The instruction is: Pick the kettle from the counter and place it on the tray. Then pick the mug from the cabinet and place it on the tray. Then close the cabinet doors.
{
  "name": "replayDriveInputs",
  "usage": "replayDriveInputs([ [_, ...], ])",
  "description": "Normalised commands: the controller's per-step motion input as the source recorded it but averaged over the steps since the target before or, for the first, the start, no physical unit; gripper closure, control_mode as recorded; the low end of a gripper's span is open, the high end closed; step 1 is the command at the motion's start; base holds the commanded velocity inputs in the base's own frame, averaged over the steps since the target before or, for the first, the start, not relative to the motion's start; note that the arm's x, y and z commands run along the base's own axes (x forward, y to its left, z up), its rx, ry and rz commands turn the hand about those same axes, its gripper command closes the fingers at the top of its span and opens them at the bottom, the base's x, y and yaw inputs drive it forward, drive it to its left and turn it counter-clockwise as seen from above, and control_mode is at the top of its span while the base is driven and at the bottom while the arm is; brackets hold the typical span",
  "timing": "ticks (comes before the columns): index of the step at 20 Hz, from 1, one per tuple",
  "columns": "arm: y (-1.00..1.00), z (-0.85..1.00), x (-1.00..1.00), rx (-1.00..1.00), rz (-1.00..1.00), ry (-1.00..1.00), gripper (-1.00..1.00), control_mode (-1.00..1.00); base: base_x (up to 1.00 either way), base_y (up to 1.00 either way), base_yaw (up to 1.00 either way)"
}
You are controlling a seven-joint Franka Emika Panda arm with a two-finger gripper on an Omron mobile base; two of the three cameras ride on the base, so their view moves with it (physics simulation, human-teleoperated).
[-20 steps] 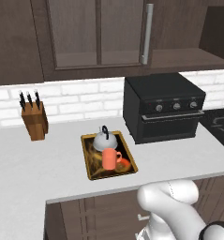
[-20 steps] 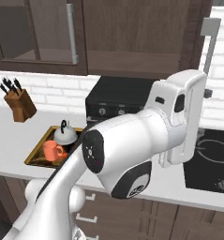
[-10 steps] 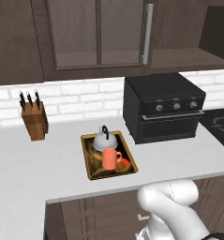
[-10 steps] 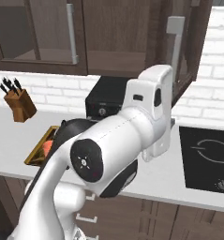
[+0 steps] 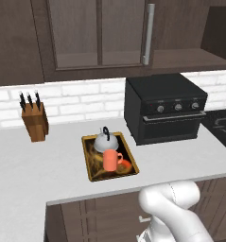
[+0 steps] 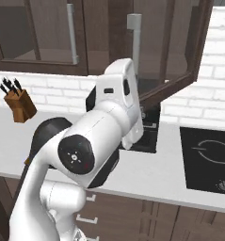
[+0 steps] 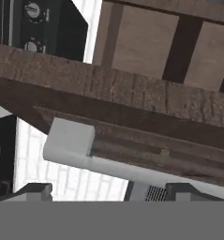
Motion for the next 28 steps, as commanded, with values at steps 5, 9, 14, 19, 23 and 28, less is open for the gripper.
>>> replayDriveInputs([
  [5,0.48,-0.02,0.62,-0.02,0.23,0.08,-1.00,-1.00,0.00,0.00,0.00],
  [9,0.59,-0.15,0.77,-0.08,0.20,0.17,-1.00,-1.00,0.00,0.00,0.00],
  [14,0.48,-0.18,0.83,-0.09,0.21,0.23,-1.00,-1.00,0.00,0.00,0.00],
  [19,0.19,-0.24,0.98,-0.02,0.22,0.27,-1.00,-1.00,0.00,0.00,0.00],
  [23,0.00,-0.30,1.00,-0.01,0.16,0.21,-1.00,-1.00,0.00,0.00,0.00],
  [28,0.00,-0.38,1.00,-0.06,0.10,0.14,-1.00,-1.00,0.00,0.00,0.00],
])
